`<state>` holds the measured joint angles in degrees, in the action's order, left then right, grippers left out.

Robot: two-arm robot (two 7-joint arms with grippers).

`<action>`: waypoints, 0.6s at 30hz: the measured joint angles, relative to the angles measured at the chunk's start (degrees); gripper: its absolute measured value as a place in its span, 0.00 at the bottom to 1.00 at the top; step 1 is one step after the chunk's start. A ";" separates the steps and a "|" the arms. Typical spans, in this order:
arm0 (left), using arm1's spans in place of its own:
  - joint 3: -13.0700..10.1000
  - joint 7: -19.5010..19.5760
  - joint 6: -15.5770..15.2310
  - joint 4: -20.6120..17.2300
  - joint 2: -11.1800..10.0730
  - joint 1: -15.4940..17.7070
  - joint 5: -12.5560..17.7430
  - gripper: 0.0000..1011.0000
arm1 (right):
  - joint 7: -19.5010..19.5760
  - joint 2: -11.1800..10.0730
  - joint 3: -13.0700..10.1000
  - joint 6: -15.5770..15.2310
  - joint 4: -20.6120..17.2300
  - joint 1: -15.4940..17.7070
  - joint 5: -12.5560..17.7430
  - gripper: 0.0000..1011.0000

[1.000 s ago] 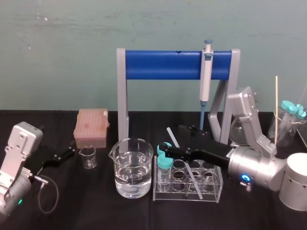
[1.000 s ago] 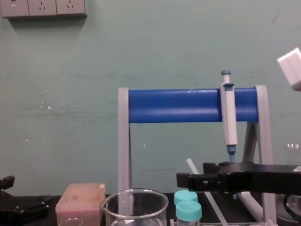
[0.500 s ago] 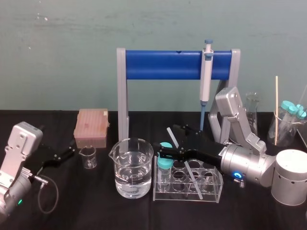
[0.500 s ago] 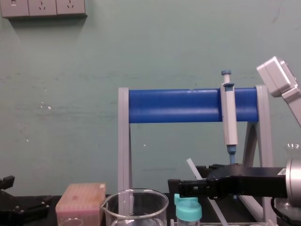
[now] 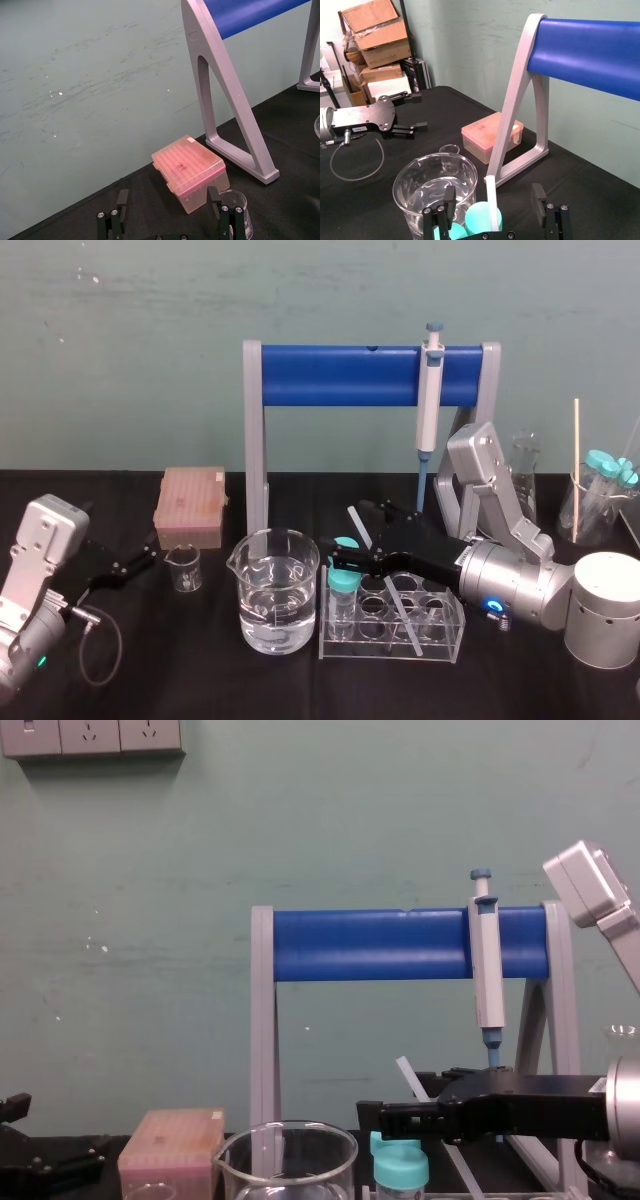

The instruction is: Pick up the stirring rod with one hand, then place it down.

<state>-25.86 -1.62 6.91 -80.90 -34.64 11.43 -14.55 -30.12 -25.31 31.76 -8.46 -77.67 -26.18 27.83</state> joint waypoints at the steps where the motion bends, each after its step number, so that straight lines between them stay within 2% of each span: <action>1: 0.00 0.00 0.00 0.00 0.00 0.00 0.00 0.99 | 0.00 0.00 0.00 -0.01 0.00 0.00 0.01 0.96; 12: 0.00 0.00 0.00 0.00 0.00 0.00 0.00 0.99 | 0.02 -0.05 -0.05 -0.13 -0.04 0.04 0.14 0.67; 18: 0.00 0.00 0.00 0.00 0.00 0.00 0.00 0.99 | 0.02 -0.07 -0.05 -0.18 -0.06 0.04 0.21 0.46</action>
<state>-25.86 -1.62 6.91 -80.90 -34.65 11.43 -14.55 -30.10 -25.38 31.71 -8.64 -77.73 -26.13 28.05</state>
